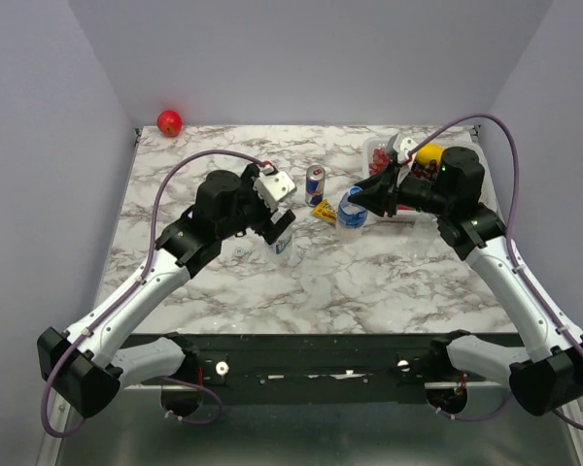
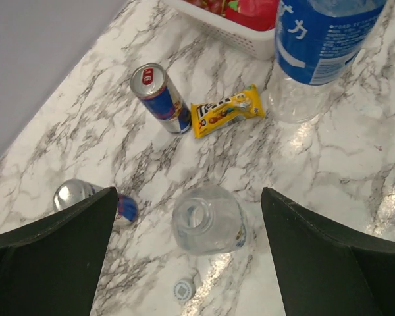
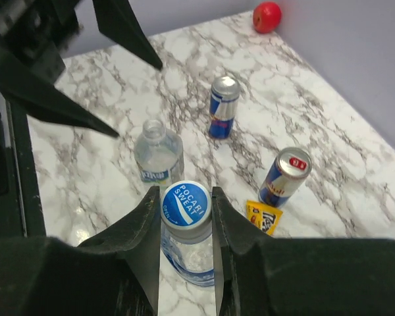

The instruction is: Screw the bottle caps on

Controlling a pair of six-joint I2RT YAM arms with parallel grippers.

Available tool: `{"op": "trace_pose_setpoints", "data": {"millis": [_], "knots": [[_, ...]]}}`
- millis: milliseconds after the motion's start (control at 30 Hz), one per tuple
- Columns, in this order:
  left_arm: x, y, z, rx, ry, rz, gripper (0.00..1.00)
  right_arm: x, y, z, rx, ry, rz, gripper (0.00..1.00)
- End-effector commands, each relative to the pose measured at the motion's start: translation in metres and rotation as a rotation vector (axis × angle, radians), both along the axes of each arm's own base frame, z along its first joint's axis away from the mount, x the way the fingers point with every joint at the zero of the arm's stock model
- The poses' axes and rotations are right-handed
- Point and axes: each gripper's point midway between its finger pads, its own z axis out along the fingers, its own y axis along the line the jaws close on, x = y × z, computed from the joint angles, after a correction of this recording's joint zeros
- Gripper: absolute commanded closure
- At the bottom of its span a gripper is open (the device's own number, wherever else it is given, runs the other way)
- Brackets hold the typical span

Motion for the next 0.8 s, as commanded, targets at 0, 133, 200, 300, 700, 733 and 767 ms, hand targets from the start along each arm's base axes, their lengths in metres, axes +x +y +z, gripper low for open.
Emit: {"op": "trace_pose_setpoints", "data": {"millis": [0, 133, 200, 300, 700, 733, 767], "knots": [[0.008, 0.024, 0.024, -0.019, -0.032, 0.058, 0.01, 0.013, -0.019, -0.031, -0.079, -0.027, -0.048, 0.97], [0.022, 0.043, 0.026, -0.037, -0.019, 0.122, 0.01, 0.026, -0.035, -0.061, -0.120, 0.003, -0.072, 0.96], [0.026, 0.050, 0.023, -0.035, -0.011, 0.146, 0.01, 0.028, -0.040, -0.074, -0.132, 0.018, -0.072, 0.96], [0.029, 0.057, 0.020, -0.038, 0.005, 0.163, 0.01, 0.032, -0.046, -0.088, -0.127, 0.039, -0.072, 0.95], [0.040, 0.074, 0.001, -0.016, 0.056, 0.209, 0.01, 0.038, -0.051, -0.108, -0.041, 0.077, -0.044, 0.88], [0.040, 0.074, 0.000, -0.016, 0.057, 0.206, 0.01, 0.038, -0.051, -0.109, -0.037, 0.078, -0.045, 0.87], [0.040, 0.074, 0.000, -0.017, 0.058, 0.204, 0.01, 0.037, -0.052, -0.112, -0.037, 0.082, -0.048, 0.85]]}}
